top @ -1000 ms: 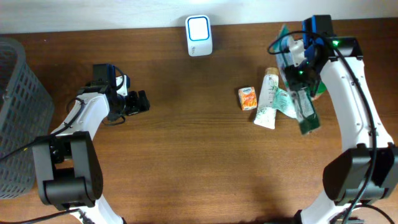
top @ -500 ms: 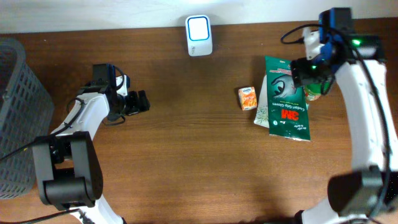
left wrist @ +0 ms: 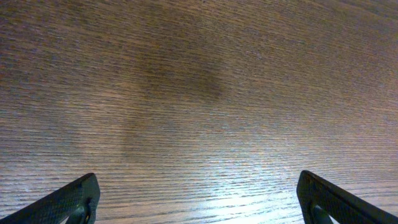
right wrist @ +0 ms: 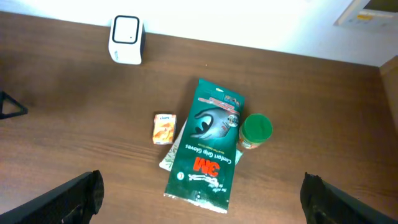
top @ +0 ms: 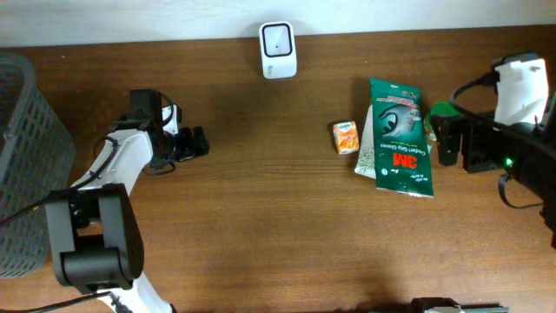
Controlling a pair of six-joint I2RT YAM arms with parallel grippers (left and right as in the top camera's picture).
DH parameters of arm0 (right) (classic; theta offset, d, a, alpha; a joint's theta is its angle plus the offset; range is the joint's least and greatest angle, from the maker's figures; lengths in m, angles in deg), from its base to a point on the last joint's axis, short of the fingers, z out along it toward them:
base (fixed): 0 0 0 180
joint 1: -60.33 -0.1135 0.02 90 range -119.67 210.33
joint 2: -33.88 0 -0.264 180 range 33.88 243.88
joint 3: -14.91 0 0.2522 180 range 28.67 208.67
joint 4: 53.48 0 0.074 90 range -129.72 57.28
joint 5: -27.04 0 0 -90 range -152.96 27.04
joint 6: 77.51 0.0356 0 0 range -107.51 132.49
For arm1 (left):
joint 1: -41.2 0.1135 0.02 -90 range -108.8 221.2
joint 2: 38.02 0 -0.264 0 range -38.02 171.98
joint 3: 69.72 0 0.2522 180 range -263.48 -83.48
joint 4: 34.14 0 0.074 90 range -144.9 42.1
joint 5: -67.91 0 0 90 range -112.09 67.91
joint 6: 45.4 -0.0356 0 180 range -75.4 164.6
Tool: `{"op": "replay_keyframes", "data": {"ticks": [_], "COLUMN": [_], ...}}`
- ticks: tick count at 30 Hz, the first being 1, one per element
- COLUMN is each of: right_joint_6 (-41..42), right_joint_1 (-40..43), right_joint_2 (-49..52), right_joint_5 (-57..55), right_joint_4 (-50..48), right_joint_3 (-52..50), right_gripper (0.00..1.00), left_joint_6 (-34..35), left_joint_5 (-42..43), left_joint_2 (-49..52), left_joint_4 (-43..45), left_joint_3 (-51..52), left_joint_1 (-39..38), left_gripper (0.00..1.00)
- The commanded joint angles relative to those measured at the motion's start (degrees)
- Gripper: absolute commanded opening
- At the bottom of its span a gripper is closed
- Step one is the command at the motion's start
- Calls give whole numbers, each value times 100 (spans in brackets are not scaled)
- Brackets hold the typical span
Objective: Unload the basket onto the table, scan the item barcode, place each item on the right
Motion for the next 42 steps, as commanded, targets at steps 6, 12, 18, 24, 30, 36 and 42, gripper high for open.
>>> {"op": "replay_keyframes", "data": {"ticks": [6,12,18,24,30,36,42], "right_joint_6": [96,94,120,162,162,203,203], "right_joint_1": [63,94,92,92,92,81,76], "right_joint_2": [-258,-1115,-2669,-4376,-5853,-6824,-6955], "right_joint_5": [-352,-297,15,48,44,48,96], "right_joint_4": [-181,-2218,-4931,-7246,-8205,-8631,-8028], "right_joint_3": [-101,-1967,-4957,-7718,-9495,-10631,-10830], "right_gripper": [98,98,98,98,98,98,98], "left_joint_6": [-33,-33,-33,-33,-33,-33,-33], "left_joint_5": [-39,-39,-39,-39,-39,-39,-39], "left_joint_2": [-195,-195,-195,-195,-195,-195,-195], "left_joint_4": [7,7,7,7,7,7,7], "left_joint_3": [-87,-87,-87,-87,-87,-87,-87], "left_joint_1": [9,9,9,9,9,9,9], "left_gripper": [99,99,99,99,99,99,99]}}
